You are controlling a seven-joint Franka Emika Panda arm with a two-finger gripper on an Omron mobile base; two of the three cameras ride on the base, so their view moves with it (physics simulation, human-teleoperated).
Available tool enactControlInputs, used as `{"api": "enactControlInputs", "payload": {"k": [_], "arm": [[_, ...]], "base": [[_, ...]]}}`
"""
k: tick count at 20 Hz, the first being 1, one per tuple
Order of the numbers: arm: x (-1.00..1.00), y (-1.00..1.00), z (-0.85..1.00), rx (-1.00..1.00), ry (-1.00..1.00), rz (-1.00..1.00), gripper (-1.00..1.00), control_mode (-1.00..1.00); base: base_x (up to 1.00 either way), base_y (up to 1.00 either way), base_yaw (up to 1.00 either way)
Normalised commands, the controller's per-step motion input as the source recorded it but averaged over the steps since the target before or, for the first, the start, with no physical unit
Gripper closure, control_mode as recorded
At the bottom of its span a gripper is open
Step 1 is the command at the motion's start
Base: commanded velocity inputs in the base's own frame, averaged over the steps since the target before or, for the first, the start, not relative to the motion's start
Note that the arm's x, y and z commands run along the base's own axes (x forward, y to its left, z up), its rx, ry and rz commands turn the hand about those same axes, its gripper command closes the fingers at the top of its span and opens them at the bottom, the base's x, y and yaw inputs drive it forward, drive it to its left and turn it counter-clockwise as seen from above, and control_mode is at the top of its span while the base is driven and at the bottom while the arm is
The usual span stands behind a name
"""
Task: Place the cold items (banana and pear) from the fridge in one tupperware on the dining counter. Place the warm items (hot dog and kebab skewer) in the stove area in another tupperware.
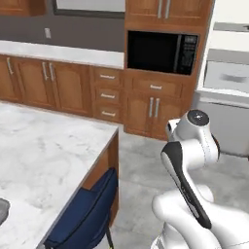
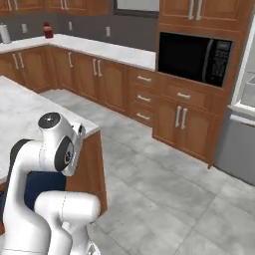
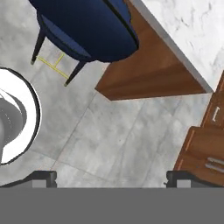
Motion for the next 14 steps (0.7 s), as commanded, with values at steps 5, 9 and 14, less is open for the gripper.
{"api": "enactControlInputs", "payload": {"k": [5, 9, 14], "arm": [[0.00, 0.00, 0.00, 0.00, 0.00, 0.00, -1.00, 1.00], [0.00, 0.00, 0.00, 0.00, 0.00, 0.00, -1.00, 1.00], [0.00, 0.00, 0.00, 0.00, 0.00, 0.00, -1.00, 1.00]], "base": [[0.08, -0.58, -0.72], [0.15, -0.61, -0.68], [0.40, -0.18, -0.56]]}}
